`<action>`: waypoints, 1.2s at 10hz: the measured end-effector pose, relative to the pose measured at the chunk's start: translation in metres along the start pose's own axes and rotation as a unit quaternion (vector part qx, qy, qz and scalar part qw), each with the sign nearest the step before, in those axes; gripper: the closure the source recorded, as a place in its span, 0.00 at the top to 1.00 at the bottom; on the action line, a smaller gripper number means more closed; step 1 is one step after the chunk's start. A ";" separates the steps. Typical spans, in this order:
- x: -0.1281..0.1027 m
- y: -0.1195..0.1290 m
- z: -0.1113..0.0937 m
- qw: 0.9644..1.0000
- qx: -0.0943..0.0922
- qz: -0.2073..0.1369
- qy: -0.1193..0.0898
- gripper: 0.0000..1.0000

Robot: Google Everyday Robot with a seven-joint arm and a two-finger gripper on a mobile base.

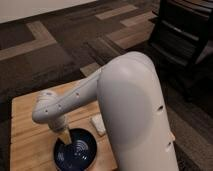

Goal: Pick up the ceramic bowl

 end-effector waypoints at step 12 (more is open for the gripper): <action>0.045 -0.061 -0.168 0.976 0.122 0.164 0.075 0.00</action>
